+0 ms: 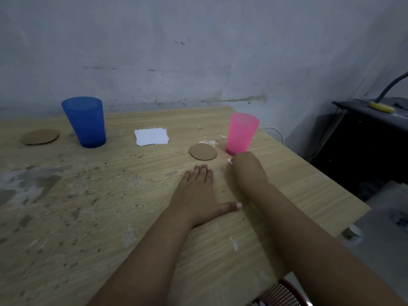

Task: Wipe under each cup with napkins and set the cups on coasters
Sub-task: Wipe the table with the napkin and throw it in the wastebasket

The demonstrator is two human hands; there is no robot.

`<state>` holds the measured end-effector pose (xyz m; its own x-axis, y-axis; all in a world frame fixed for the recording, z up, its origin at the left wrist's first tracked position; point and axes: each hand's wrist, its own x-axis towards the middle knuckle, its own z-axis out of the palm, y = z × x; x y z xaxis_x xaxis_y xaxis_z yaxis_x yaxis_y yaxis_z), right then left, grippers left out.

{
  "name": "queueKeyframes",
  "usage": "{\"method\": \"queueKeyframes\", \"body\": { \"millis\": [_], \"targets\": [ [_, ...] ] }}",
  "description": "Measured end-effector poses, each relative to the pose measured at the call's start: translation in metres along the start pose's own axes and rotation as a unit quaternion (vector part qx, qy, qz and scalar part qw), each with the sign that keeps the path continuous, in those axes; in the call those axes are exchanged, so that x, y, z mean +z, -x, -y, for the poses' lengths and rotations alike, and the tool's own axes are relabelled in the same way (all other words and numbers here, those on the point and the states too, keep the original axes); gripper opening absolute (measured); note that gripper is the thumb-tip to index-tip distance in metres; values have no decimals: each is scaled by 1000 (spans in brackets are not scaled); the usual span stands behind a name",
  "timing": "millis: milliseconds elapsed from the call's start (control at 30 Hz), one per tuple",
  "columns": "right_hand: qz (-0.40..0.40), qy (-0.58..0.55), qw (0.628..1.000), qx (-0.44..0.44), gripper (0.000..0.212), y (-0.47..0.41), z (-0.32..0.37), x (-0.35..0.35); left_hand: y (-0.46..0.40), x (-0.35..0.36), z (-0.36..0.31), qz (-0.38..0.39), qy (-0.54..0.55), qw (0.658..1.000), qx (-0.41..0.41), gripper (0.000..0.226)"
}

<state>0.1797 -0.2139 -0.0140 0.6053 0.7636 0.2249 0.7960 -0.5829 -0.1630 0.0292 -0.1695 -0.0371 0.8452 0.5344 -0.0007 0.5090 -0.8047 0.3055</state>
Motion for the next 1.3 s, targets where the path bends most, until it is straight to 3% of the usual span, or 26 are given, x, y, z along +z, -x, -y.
{"method": "queueKeyframes", "body": {
  "millis": [267, 467, 667, 833, 1033, 1167, 1300],
  "targets": [
    [5, -16, 978, -207, 29, 37, -9, -9, 0, 0, -1, -8, 14, 1000, 4, 120],
    [4, -5, 991, -135, 28, 18, -28, -7, 0, -1, 0, 0, 11, 1000, 7, 122],
    [34, -12, 967, -253, 27, 17, -12, -14, 0, 0, 1, -3, 17, 1000, 9, 122],
    [43, 32, 988, -146, 30, 20, -39, -24, 1, 0, 1, -3, 25, 1000, 9, 124],
    [-5, 87, 986, -141, 33, 55, -42, -24, 2, -2, 1, -4, 31, 999, 13, 126],
    [72, 154, 975, -141, 33, 73, -14, -31, 2, -2, 2, 3, 37, 999, 19, 130],
    [92, 163, 970, -153, 35, 69, 2, -29, 2, -3, 1, 5, 37, 999, 29, 130]
  ]
}}
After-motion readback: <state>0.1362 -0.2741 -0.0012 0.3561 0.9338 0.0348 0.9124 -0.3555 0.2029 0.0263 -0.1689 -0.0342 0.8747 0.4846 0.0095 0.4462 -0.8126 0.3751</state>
